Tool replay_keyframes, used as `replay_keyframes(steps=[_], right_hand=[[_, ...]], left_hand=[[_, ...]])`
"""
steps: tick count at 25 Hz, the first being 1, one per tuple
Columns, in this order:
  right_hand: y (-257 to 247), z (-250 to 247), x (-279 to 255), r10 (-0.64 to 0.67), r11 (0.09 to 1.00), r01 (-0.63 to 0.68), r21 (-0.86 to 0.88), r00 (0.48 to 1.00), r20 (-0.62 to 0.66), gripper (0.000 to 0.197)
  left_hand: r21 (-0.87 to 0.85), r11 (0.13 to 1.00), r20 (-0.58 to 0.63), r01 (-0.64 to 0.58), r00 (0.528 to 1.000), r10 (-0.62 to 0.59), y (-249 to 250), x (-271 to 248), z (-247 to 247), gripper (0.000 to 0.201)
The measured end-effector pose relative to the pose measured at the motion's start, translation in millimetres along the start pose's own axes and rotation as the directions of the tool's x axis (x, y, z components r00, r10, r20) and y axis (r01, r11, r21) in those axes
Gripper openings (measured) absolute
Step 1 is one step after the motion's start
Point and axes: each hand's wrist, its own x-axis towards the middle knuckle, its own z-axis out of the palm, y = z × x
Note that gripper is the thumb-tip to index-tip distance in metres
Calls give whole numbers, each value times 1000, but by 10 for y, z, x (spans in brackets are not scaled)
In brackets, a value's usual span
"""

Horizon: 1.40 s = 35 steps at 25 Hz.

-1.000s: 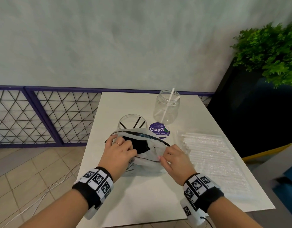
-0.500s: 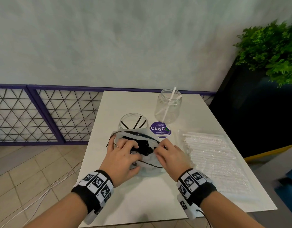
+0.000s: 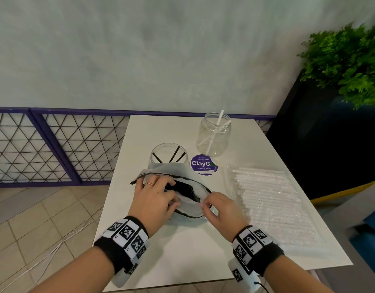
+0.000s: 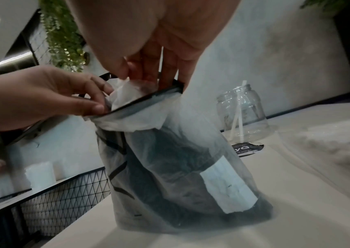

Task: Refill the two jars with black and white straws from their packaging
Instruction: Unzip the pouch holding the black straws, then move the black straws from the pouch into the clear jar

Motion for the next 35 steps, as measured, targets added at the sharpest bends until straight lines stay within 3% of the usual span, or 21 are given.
replay_keyframes(steps=[4, 7, 10, 13, 15, 21, 24, 25, 27, 29, 30, 32, 35], right_hand=[[33, 34, 28, 51, 999, -51, -12, 998, 22, 17], [5, 62, 52, 34, 999, -32, -31, 998, 56, 22], [-4, 86, 66, -45, 989, 61, -137, 992, 116, 7], [-38, 95, 70, -147, 957, 163, -239, 986, 84, 22], [-62, 109, 72, -147, 947, 155, -282, 988, 50, 31], [-48, 143, -34, -70, 961, 88, -263, 995, 77, 22], [-39, 198, -40, 3, 981, 7, -192, 999, 52, 25], [-23, 216, -17, 24, 980, -19, -197, 999, 24, 30], [-23, 210, 62, 74, 971, -77, -225, 997, -20, 28], [-79, 199, 129, 113, 937, -124, -327, 992, -50, 24], [-124, 205, 151, 132, 909, -147, -391, 989, -66, 32], [-209, 221, 210, 192, 868, -206, -451, 978, -78, 60], [-285, 257, 292, 334, 887, -306, -346, 942, 23, 94]], left_hand=[[27, 991, -120, -132, 984, 134, 26, 8, -94, 30], [81, 989, -82, -126, 988, 132, 16, 75, -174, 37], [91, 987, -59, -135, 988, 140, -41, 119, -112, 27], [53, 987, -135, -150, 978, 156, -73, 101, -13, 20], [40, 985, -167, -169, 971, 173, -87, 81, 36, 14], [-22, 978, 4, -206, 979, 206, -119, -53, -41, 14], [-96, 989, -84, -112, 991, 105, -91, 23, -196, 21], [-78, 996, -77, -31, 997, 25, -98, 65, -224, 34], [-31, 986, 109, 167, 981, -162, -142, 145, -242, 92], [-79, 953, 324, 294, 911, -254, -199, 208, -174, 123], [-125, 936, 396, 329, 882, -257, -214, 231, -134, 126], [-183, 921, 437, 344, 868, -237, -219, 255, -77, 124], [-206, 916, 434, 345, 871, -230, -184, 232, -37, 113]])
